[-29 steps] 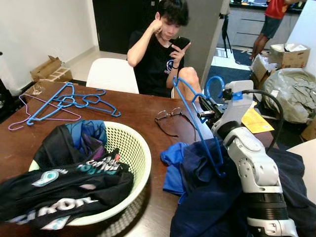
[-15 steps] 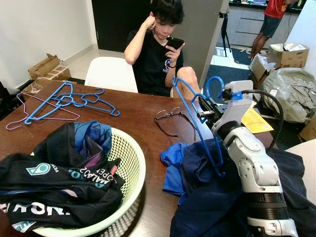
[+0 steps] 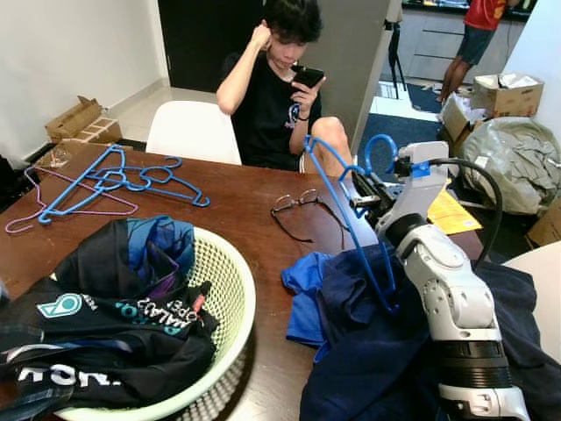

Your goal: Hang hanger

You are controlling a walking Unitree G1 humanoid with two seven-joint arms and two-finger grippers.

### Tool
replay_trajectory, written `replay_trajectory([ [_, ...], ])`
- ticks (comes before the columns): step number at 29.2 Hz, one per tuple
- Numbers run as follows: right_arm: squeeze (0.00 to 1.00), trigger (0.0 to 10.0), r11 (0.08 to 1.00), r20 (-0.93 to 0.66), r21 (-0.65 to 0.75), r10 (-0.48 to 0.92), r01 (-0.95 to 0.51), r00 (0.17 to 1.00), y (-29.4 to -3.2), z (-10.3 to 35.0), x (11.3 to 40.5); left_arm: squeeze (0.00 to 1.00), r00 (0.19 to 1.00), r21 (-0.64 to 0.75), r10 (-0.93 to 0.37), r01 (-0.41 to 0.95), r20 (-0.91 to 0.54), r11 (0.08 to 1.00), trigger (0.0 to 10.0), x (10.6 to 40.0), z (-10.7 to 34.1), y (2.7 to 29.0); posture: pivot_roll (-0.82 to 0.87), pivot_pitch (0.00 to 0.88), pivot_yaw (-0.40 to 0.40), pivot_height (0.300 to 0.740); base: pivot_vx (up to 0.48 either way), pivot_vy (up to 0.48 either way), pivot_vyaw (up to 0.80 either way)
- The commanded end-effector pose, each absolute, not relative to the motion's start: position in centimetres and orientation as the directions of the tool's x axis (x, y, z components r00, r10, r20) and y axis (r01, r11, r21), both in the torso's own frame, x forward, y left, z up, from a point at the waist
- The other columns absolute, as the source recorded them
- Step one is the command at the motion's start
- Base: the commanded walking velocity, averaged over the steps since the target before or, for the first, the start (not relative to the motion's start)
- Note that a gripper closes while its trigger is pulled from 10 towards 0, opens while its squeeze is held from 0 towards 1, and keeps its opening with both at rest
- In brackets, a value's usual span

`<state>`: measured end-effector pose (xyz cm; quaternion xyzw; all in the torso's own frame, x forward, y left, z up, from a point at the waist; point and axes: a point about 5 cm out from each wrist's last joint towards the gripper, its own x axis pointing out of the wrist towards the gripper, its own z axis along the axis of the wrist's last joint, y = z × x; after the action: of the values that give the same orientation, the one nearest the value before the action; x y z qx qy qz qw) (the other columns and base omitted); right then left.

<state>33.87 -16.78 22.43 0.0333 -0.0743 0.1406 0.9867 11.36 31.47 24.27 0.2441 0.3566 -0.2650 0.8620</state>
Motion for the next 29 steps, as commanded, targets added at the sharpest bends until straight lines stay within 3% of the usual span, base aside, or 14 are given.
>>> replay_trajectory([
  [1, 0.0, 10.0, 0.961, 0.148, 0.035, 0.266, -0.274, 0.952, -17.0, 22.3, 33.9, 0.0, 0.591, 0.308, -0.194, 0.639, -0.783, 0.704, 10.0, 11.3, 23.8, 32.6, 0.13, 0.019, -0.057, 0.74, 0.0, 0.0, 0.0],
  [2, 0.0, 10.0, 0.961, 0.148, 0.035, 0.266, -0.274, 0.952, -17.0, 22.3, 33.9, 0.0, 0.591, 0.308, -0.194, 0.639, -0.783, 0.704, 10.0, 11.3, 23.8, 32.6, 0.13, 0.019, -0.057, 0.74, 0.0, 0.0, 0.0],
  [3, 0.0, 10.0, 0.962, 0.145, 0.032, 0.264, -0.271, 0.954, -17.2, 22.2, 33.9, 0.0, 0.576, 0.388, -0.097, 0.655, -0.812, 0.648, 10.0, 11.0, 22.9, 33.9, 0.14, 0.024, -0.058, 0.74, 0.0, 0.0, 0.0],
  [6, 0.0, 10.0, 0.962, 0.144, 0.032, 0.263, -0.27, 0.954, -17.2, 22.2, 33.9, 0.0, 0.575, 0.42, -0.062, 0.663, -0.816, 0.619, 10.0, 11.0, 22.6, 34.3, 0.14, 0.024, -0.058, 0.74, 0.0, 0.0, 0.0],
  [9, 0.0, 10.0, 0.963, 0.141, 0.029, 0.263, -0.27, 0.954, -17.3, 22.2, 33.9, 0.0, 0.651, 0.572, 0.032, 0.641, -0.758, 0.512, 10.0, 12.4, 22.4, 34.3, 0.14, 0.027, -0.061, 0.74, 0.0, 0.0, 0.0],
  [12, 0.0, 10.0, 0.962, 0.141, 0.028, 0.264, -0.27, 0.954, -17.3, 22.2, 33.9, 0.0, 0.676, 0.615, 0.058, 0.627, -0.735, 0.479, 10.0, 12.8, 22.6, 34.2, 0.14, 0.028, -0.065, 0.74, 0.0, 0.0, 0.0],
  [14, 0.0, 10.0, 0.961, 0.139, 0.028, 0.268, -0.275, 0.953, -17.1, 22.2, 34.0, 0.0, 0.724, 0.683, 0.063, 0.614, -0.687, 0.395, 10.0, 13.6, 21.9, 33.7, 0.14, 0.029, -0.068, 0.74, 0.0, 0.0, 0.0],
  [21, 0.0, 10.0, 0.96, 0.139, 0.027, 0.273, -0.279, 0.952, -16.9, 22.2, 34.1, 0.0, 0.791, 0.728, -0.035, 0.578, -0.61, 0.368, 10.0, 14.5, 19.5, 32.7, 0.14, 0.024, -0.069, 0.74, 0.0, 0.0, 0.0],
  [29, 0.0, 10.0, 0.961, 0.143, 0.022, 0.271, -0.277, 0.952, -17.1, 22.4, 34.1, 0.0, 0.784, 0.684, -0.144, 0.603, -0.604, 0.411, 10.0, 14.3, 17.8, 31.3, 0.13, 0.019, -0.068, 0.74, 0.0, 0.0, 0.0],
])
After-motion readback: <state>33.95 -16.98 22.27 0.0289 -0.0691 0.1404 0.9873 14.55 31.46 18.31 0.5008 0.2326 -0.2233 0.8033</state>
